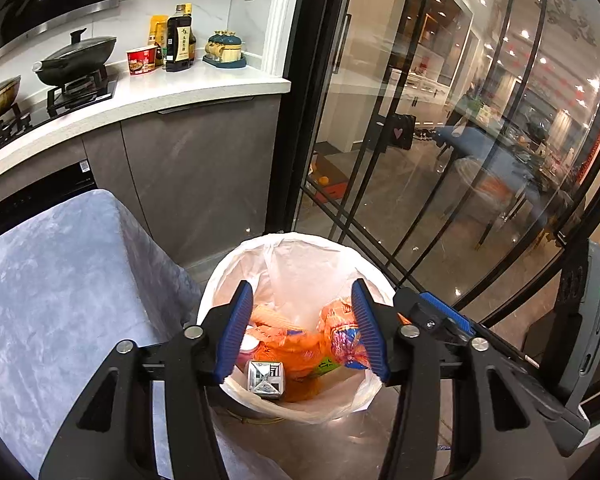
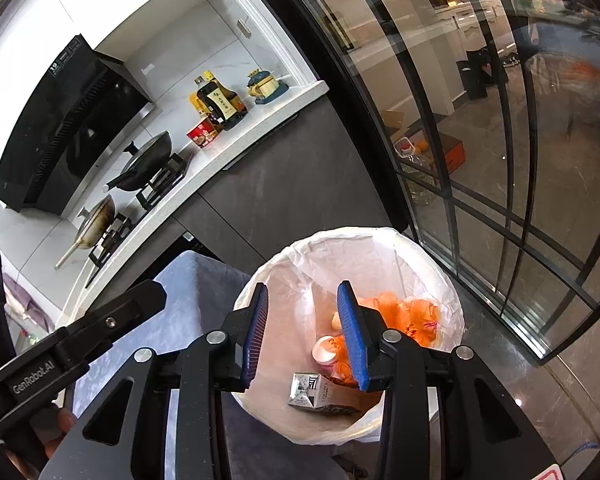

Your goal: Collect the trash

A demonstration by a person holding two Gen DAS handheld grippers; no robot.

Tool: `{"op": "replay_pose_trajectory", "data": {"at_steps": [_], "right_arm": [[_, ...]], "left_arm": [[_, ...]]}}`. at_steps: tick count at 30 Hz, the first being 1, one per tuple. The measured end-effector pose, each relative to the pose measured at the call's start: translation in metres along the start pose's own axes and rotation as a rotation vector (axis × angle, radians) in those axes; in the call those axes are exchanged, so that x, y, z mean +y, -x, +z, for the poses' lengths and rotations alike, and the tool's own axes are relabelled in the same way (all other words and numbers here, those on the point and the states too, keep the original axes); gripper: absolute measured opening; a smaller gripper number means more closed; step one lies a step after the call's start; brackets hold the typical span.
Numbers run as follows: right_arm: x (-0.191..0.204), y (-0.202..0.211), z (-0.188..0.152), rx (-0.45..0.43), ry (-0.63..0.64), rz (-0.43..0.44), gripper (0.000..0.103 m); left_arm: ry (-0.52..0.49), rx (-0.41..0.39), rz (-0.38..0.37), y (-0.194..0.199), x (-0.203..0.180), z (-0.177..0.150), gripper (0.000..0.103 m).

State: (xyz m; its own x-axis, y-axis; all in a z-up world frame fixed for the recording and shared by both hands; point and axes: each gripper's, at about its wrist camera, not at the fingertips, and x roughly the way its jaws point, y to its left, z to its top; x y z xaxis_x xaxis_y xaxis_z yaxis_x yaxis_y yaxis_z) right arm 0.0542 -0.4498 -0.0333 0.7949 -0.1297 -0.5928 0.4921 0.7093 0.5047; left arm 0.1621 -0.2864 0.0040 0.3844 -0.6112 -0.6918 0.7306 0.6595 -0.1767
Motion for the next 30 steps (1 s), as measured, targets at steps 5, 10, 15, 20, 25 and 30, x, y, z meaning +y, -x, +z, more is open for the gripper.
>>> {"op": "replay_pose_trajectory", "data": {"at_steps": [5,10,15,20,25,30], "right_arm": [[0.002,0.007,-0.001,-0.012,0.009,0.004,0.043],[0.004,0.013,-0.001,-0.019,0.008,0.009,0.044],[0.011,0.020,-0.004,-0.029,0.030,0.001,0.053],[0.022,0.032,-0.007,-0.036,0.075,-0.012,0.061],[0.033,0.045,-0.014,-0.037,0.132,-0.026,0.065],[0.044,0.058,-0.022,-0.036,0.187,-0.035,0.070]], "left_arm": [[0.000,-0.010,0.015,0.004,0.004,-0.002,0.058],[0.008,-0.021,0.033,0.011,0.009,-0.005,0.061],[0.000,-0.034,0.069,0.020,0.009,-0.009,0.063],[0.002,-0.055,0.114,0.035,0.012,-0.016,0.075],[-0.003,-0.071,0.160,0.050,0.014,-0.023,0.076],[0.007,-0.091,0.216,0.069,0.018,-0.034,0.086]]}}
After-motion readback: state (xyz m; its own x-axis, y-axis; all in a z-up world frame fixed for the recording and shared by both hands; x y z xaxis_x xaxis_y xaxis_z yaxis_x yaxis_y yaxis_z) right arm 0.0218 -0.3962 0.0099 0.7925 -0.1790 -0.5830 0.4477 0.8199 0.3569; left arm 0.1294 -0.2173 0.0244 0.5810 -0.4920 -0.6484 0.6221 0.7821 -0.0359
